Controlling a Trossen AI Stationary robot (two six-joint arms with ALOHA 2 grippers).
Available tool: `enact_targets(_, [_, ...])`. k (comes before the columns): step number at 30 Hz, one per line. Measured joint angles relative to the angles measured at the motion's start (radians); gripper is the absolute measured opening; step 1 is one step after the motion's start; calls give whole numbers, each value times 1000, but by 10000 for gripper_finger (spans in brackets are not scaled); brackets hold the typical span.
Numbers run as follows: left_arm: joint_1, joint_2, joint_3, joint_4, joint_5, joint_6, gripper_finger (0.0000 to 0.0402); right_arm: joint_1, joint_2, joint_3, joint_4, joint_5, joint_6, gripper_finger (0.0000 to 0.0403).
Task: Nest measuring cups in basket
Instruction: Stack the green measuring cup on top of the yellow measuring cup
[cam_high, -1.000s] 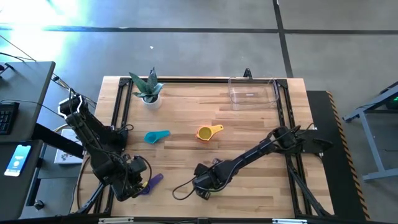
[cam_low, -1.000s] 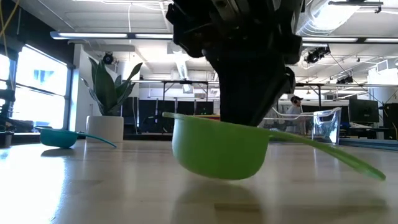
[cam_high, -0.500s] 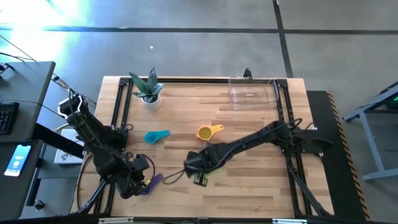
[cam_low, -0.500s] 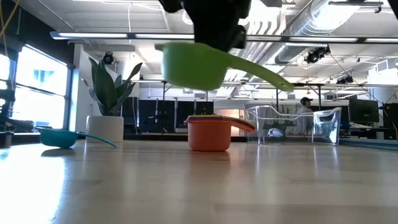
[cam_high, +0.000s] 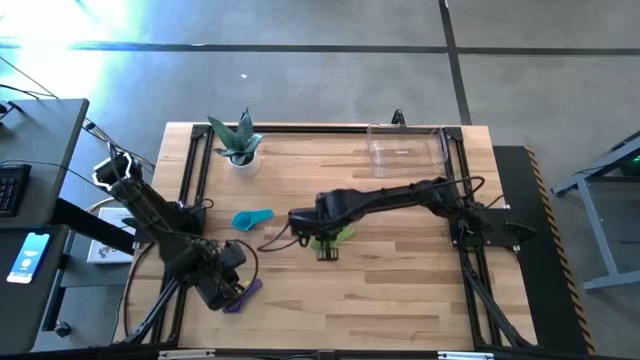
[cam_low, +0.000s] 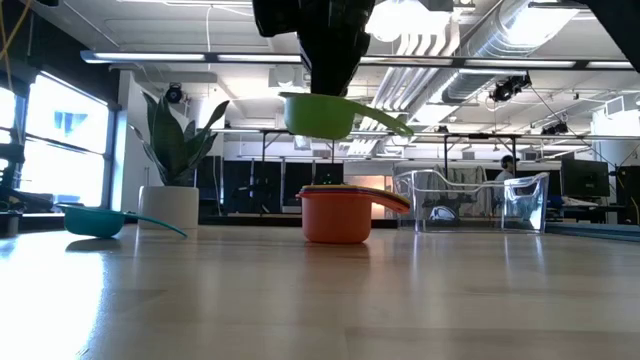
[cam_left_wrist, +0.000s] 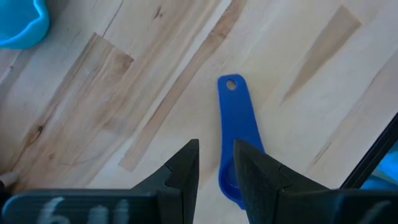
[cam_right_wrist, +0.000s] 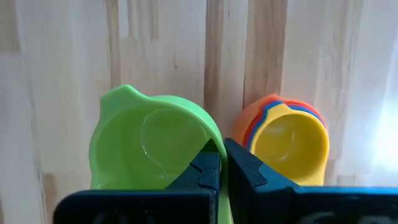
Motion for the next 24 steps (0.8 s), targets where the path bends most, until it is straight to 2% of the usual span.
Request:
enact_targets(8, [69,0,0,0,0,0,90,-80,0,-3,-28,-52,-215,0])
enact_targets(17, [141,0,0,0,0,1,90,-170,0,-10,-37,-106,-357,0])
enact_targets(24, [187,0,0,0,12,13,90,-229,-66,-143,30,-155,-395,0])
